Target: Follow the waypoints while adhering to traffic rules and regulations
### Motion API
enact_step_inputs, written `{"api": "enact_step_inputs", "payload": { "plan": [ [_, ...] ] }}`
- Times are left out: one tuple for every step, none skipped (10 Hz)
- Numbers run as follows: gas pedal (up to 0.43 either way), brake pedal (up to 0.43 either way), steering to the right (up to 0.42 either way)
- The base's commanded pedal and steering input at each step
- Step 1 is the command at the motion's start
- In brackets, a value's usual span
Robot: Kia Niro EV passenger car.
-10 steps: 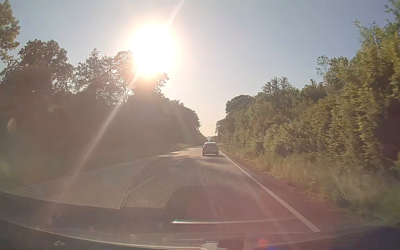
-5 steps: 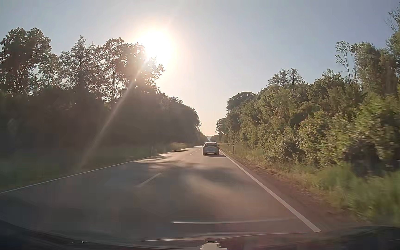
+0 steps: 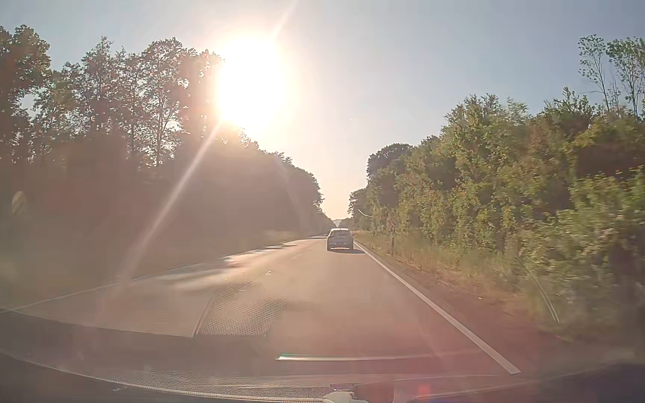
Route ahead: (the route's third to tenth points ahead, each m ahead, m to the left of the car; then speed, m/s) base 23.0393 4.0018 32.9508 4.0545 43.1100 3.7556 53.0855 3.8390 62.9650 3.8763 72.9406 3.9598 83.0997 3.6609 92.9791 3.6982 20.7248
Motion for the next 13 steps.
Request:
{"api": "enact_step_inputs", "payload": {
  "plan": [
    [0.138, 0.000, 0.002],
    [0.138, 0.000, 0.002],
    [0.138, 0.000, 0.002],
    [0.138, 0.000, 0.002],
    [0.138, 0.000, 0.002],
    [0.138, 0.000, 0.002],
    [0.138, 0.000, 0.002],
    [0.138, 0.000, 0.002],
    [0.138, 0.000, 0.002],
    [0.138, 0.000, 0.001],
    [0.138, 0.000, 0.001],
    [0.138, 0.000, 0.001],
    [0.138, 0.000, 0.001]
  ]
}}
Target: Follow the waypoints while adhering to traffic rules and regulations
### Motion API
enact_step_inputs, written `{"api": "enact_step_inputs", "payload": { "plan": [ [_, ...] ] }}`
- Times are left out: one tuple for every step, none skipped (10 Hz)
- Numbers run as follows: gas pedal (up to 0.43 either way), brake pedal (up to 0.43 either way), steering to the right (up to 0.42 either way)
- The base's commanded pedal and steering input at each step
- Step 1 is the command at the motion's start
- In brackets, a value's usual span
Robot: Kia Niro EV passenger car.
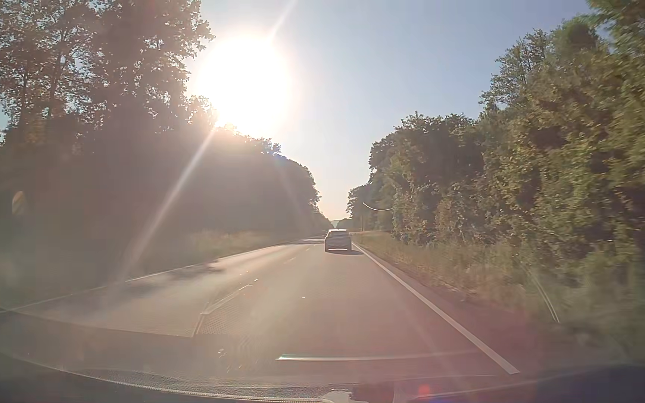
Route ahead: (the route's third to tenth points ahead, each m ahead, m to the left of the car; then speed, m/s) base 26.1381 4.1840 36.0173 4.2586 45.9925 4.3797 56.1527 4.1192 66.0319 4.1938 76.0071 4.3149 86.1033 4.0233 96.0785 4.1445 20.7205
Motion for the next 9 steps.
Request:
{"api": "enact_step_inputs", "payload": {
  "plan": [
    [0.138, 0.000, 0.001],
    [0.138, 0.000, 0.001],
    [0.138, 0.000, 0.001],
    [0.138, 0.000, 0.001],
    [0.138, 0.000, 0.001],
    [0.138, 0.000, 0.001],
    [0.138, 0.000, 0.001],
    [0.138, 0.000, 0.001],
    [0.138, 0.000, 0.000]
  ]
}}
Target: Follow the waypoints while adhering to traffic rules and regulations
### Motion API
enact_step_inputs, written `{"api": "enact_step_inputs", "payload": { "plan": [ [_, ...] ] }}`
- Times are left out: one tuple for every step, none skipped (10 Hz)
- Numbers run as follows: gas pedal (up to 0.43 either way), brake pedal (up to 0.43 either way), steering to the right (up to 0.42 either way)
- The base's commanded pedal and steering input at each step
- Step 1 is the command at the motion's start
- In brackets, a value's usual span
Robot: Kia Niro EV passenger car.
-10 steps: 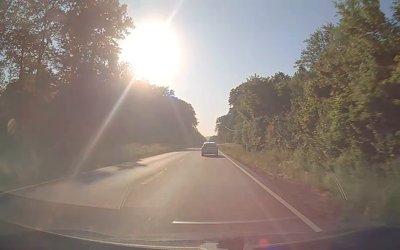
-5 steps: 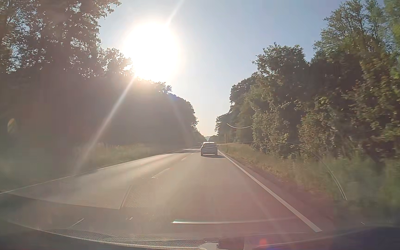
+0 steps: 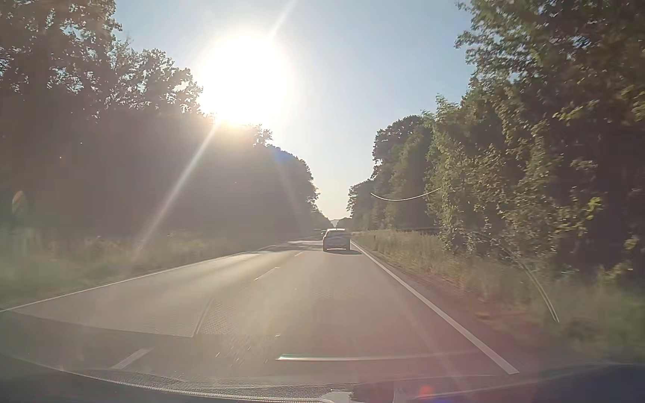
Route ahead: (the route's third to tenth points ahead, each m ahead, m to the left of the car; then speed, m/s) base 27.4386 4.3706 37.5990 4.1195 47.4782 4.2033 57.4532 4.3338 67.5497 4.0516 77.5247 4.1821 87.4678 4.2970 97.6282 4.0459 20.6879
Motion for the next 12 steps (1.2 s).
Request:
{"api": "enact_step_inputs", "payload": {
  "plan": [
    [0.138, 0.000, 0.001],
    [0.138, 0.000, 0.000],
    [0.138, 0.000, 0.000],
    [0.138, 0.000, 0.001],
    [0.138, 0.000, 0.000],
    [0.138, 0.000, 0.000],
    [0.138, 0.000, 0.001],
    [0.138, 0.000, 0.001],
    [0.138, 0.000, 0.000],
    [0.138, 0.000, 0.000],
    [0.130, 0.000, 0.001],
    [0.110, 0.000, 0.000]
  ]
}}
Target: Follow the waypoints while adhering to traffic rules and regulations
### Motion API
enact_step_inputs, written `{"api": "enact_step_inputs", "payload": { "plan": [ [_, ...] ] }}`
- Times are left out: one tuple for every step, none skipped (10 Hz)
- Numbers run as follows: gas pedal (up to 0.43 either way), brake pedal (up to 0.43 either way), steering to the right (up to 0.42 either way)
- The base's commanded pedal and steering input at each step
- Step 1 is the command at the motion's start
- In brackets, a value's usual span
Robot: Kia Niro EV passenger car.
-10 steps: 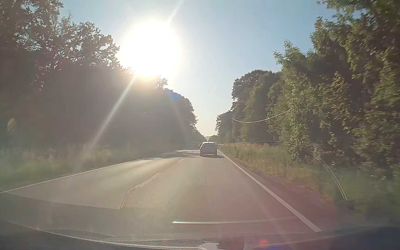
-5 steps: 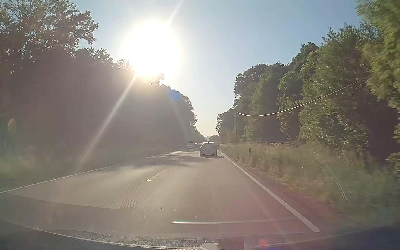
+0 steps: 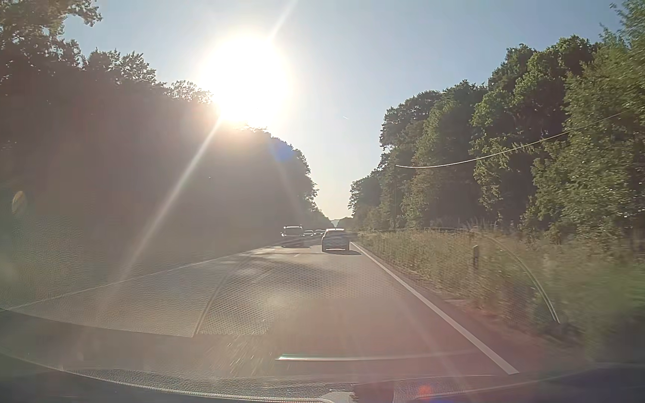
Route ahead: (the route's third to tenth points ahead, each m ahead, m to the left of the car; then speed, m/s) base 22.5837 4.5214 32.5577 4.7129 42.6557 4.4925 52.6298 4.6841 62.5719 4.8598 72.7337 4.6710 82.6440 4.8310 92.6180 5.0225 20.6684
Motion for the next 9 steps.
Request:
{"api": "enact_step_inputs", "payload": {
  "plan": [
    [0.098, 0.000, 0.001],
    [0.098, 0.000, 0.001],
    [0.087, 0.000, 0.001],
    [0.079, 0.000, 0.000],
    [0.079, 0.000, 0.000],
    [0.067, 0.000, 0.000],
    [0.067, 0.000, 0.000],
    [0.067, 0.000, 0.000],
    [0.067, 0.000, 0.000]
  ]
}}
